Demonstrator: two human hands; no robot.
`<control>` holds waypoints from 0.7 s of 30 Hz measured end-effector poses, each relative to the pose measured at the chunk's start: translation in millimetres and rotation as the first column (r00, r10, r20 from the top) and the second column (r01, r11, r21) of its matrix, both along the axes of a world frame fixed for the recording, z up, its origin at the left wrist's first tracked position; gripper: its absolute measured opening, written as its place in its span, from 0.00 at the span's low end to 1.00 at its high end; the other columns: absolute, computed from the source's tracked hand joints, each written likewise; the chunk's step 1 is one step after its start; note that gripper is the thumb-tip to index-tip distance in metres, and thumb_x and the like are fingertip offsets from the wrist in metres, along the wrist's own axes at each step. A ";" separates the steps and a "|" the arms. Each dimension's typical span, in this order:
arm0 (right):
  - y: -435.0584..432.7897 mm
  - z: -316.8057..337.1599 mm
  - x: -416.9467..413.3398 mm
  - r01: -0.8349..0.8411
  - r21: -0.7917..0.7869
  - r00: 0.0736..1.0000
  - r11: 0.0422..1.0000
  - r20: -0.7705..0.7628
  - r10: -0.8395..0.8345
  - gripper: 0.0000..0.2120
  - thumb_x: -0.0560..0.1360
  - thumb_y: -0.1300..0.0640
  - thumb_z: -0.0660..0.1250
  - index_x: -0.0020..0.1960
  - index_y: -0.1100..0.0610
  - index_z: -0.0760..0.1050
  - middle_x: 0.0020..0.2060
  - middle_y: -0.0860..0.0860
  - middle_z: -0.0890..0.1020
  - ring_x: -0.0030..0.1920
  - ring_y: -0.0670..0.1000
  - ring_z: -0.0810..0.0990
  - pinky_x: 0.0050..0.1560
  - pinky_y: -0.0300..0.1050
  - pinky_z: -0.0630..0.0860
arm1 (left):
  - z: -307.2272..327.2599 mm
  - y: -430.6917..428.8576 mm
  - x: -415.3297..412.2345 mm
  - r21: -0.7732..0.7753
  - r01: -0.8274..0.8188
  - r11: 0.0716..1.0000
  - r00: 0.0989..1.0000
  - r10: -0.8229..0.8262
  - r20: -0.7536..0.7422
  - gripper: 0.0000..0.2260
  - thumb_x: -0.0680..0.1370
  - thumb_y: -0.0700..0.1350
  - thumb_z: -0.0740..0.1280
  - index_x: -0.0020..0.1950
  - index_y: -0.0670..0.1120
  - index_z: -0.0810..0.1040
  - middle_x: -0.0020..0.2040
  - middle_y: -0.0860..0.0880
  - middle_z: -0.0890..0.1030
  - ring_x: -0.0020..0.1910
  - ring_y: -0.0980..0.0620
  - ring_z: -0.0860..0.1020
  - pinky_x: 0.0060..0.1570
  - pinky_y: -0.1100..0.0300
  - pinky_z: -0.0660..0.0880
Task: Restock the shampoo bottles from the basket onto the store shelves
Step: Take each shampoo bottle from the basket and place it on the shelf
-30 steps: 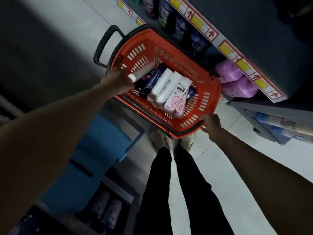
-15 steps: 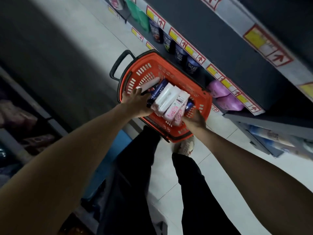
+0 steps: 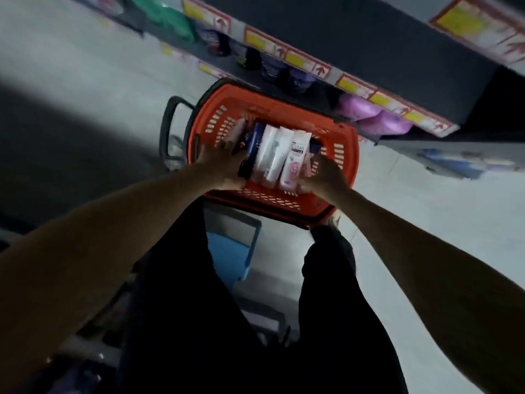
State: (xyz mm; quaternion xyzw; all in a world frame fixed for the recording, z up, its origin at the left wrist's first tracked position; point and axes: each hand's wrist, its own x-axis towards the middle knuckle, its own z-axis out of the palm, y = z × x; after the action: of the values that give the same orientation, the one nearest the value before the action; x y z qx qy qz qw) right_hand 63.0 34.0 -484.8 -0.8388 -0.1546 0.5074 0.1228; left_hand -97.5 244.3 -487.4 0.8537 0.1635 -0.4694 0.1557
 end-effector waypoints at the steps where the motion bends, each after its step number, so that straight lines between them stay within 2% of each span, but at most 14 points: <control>1: 2.8 -3.9 -2.1 0.114 -0.027 0.993 0.993 0.046 -0.112 0.27 0.73 0.53 0.77 0.68 0.57 0.74 0.55 0.51 0.83 0.51 0.50 0.82 0.46 0.40 0.78 | -13.0 9.1 2.4 -0.027 0.022 0.999 0.999 -0.021 0.024 0.40 0.76 0.63 0.67 0.83 0.55 0.54 0.83 0.41 0.55 0.80 0.36 0.58 0.74 0.30 0.56; 2: 6.5 -6.7 -5.6 0.222 -0.041 0.971 0.974 0.096 -0.218 0.27 0.73 0.51 0.76 0.69 0.57 0.73 0.58 0.52 0.83 0.54 0.52 0.83 0.47 0.41 0.76 | -24.5 17.7 1.9 -0.060 0.030 0.998 0.999 -0.028 0.038 0.40 0.75 0.62 0.68 0.83 0.55 0.55 0.82 0.41 0.56 0.80 0.36 0.59 0.73 0.31 0.57; 4: 13.9 -16.3 -23.5 0.337 -0.070 0.935 0.939 0.145 -0.324 0.29 0.73 0.49 0.75 0.71 0.56 0.72 0.62 0.54 0.82 0.60 0.55 0.82 0.47 0.41 0.71 | -39.1 30.5 -7.1 -0.096 0.032 0.995 0.999 -0.027 0.044 0.40 0.74 0.62 0.69 0.83 0.55 0.56 0.82 0.41 0.57 0.79 0.36 0.60 0.73 0.32 0.57; 6: 17.1 -26.0 -44.5 0.376 -0.106 0.925 0.920 0.098 -0.367 0.33 0.71 0.47 0.77 0.71 0.56 0.72 0.63 0.54 0.82 0.60 0.56 0.81 0.48 0.42 0.73 | -50.5 33.4 -17.1 -0.088 0.058 0.994 0.996 -0.051 0.079 0.39 0.75 0.63 0.68 0.82 0.55 0.57 0.82 0.41 0.58 0.79 0.36 0.59 0.73 0.31 0.56; 7: 18.6 -29.9 -56.4 0.373 -0.115 0.927 0.921 0.069 -0.368 0.36 0.69 0.43 0.77 0.71 0.56 0.72 0.62 0.54 0.82 0.58 0.55 0.82 0.49 0.45 0.76 | -56.3 33.8 -23.6 -0.096 0.081 0.992 0.993 -0.072 0.098 0.39 0.75 0.64 0.67 0.82 0.55 0.56 0.82 0.41 0.57 0.80 0.37 0.58 0.73 0.31 0.56; 9: 21.4 -43.8 -76.3 0.324 -0.104 0.946 0.940 0.038 -0.322 0.42 0.63 0.33 0.72 0.71 0.55 0.71 0.62 0.55 0.81 0.58 0.56 0.81 0.53 0.53 0.81 | -72.0 34.2 -37.4 -0.095 0.139 0.986 0.981 -0.125 0.147 0.40 0.75 0.66 0.65 0.83 0.56 0.54 0.82 0.42 0.57 0.80 0.37 0.57 0.75 0.30 0.56; 10: 22.6 -52.1 -84.5 0.291 -0.084 0.957 0.953 0.033 -0.289 0.42 0.64 0.32 0.71 0.71 0.54 0.70 0.63 0.55 0.79 0.60 0.56 0.79 0.57 0.56 0.80 | -80.1 33.7 -43.8 -0.095 0.161 0.982 0.975 -0.144 0.167 0.41 0.74 0.67 0.63 0.83 0.56 0.53 0.82 0.42 0.58 0.80 0.37 0.57 0.74 0.31 0.58; 13: 17.1 -85.5 -93.8 0.168 -0.001 0.978 0.986 0.122 -0.166 0.38 0.69 0.35 0.71 0.73 0.52 0.68 0.70 0.56 0.71 0.72 0.59 0.67 0.71 0.64 0.69 | -103.9 25.5 -47.3 -0.064 0.207 0.976 0.963 -0.192 0.191 0.42 0.75 0.68 0.63 0.83 0.54 0.50 0.82 0.41 0.57 0.80 0.38 0.57 0.74 0.33 0.60; 17: -2.1 -115.7 -83.9 -0.002 0.061 0.971 0.998 0.239 -0.012 0.45 0.67 0.29 0.61 0.78 0.52 0.61 0.74 0.58 0.67 0.75 0.62 0.64 0.70 0.66 0.68 | -136.3 4.9 -46.2 -0.006 0.203 0.979 0.931 -0.191 0.313 0.44 0.76 0.70 0.62 0.84 0.53 0.48 0.82 0.41 0.55 0.80 0.38 0.56 0.75 0.34 0.59; 21: -25.8 -152.9 -77.1 -0.126 0.135 0.926 0.983 0.372 0.068 0.47 0.69 0.31 0.63 0.80 0.55 0.59 0.74 0.60 0.66 0.74 0.63 0.66 0.68 0.64 0.72 | -177.4 -3.5 -14.9 0.031 0.279 0.960 0.891 -0.271 0.363 0.47 0.74 0.73 0.61 0.84 0.55 0.45 0.83 0.42 0.52 0.82 0.38 0.52 0.76 0.33 0.57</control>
State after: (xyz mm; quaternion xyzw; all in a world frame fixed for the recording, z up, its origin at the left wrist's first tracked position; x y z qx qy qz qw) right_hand -14.1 8.2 -637.8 -0.8977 -0.2556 0.3338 0.1318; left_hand -112.3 240.8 -664.8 0.9384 0.0041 -0.3221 0.1248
